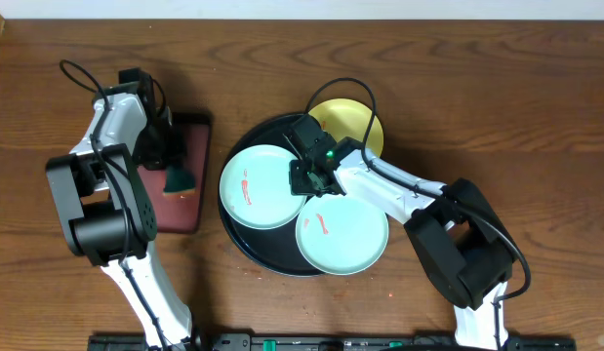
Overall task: Clean dirty plates on tray and stack at the side
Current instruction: 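Lift the sponge and carry it over the left green plate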
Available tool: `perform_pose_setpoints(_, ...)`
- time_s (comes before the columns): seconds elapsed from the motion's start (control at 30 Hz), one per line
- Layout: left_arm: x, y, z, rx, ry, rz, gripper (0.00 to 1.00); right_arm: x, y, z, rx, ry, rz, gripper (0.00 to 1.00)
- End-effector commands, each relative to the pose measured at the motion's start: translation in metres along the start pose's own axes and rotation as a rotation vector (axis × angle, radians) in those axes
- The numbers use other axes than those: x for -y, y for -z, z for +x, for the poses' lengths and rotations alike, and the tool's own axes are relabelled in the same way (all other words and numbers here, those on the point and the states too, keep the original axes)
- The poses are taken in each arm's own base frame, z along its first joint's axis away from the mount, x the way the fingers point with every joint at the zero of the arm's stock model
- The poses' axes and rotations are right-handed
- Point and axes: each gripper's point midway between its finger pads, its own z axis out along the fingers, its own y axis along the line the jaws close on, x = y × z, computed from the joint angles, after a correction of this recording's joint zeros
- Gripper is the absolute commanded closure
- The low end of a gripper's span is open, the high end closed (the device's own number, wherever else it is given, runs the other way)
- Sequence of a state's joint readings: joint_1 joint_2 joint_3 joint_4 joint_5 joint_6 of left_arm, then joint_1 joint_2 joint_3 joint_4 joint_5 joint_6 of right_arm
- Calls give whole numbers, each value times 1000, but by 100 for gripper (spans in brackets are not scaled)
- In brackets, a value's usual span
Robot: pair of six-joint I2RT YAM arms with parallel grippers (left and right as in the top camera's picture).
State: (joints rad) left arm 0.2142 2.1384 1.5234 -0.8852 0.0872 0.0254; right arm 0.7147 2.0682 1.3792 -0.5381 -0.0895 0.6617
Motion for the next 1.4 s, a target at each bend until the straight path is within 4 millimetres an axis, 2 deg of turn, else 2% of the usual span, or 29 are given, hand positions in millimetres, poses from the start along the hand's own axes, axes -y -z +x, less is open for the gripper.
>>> perform_pose_setpoints(0.0,-1,-12,12,-47,9,5,92,-3,-15,10,-40,20,-7,99)
perform_pose_setpoints(0.13,-1,-4,9,-26,8,6,93,-1,-14,9,-40,16,-6,99)
perform_pose_setpoints(0.23,0,9,1,8,17,7,93,0,-14,8,-39,12,-6,99)
perform_pose_setpoints(0.27,0,12,-1,16,19,7,86,0,-14,8,-39,12,-5,99)
perform_pose_setpoints(0.3,0,15,-1,18,22,7,64,0,-14,8,-39,12,-5,99)
perform_pose_setpoints(0.37,1,23,-1,25,22,8,30,0,-14,7,-39,11,-6,98)
perform_pose_setpoints(0.4,1,26,-1,26,21,8,27,1,-14,7,-38,10,-6,97)
perform_pose_setpoints(0.5,1,37,3,30,21,8,27,1,-14,7,-38,9,-5,97)
perform_pose_setpoints(0.6,1,44,10,18,28,8,32,1,-14,7,-38,9,-5,96)
perform_pose_setpoints(0.7,0,42,17,-11,69,6,41,1,-14,7,-38,10,-5,95)
perform_pose_setpoints(1.0,-1,13,26,-14,117,5,43,1,-14,7,-38,9,-5,95)
perform_pose_setpoints(1.2,-10,5,28,-4,185,-48,52,1,-14,7,-38,9,-5,95)
perform_pose_setpoints(1.27,-10,5,28,-4,185,-48,62,1,-14,7,-38,9,-5,95)
perform_pose_setpoints(1.33,-10,5,28,-4,185,-48,85,1,-14,7,-38,9,-5,95)
perform_pose_setpoints(1.37,-10,5,28,-4,185,-48,92,1,-14,7,-38,9,-5,95)
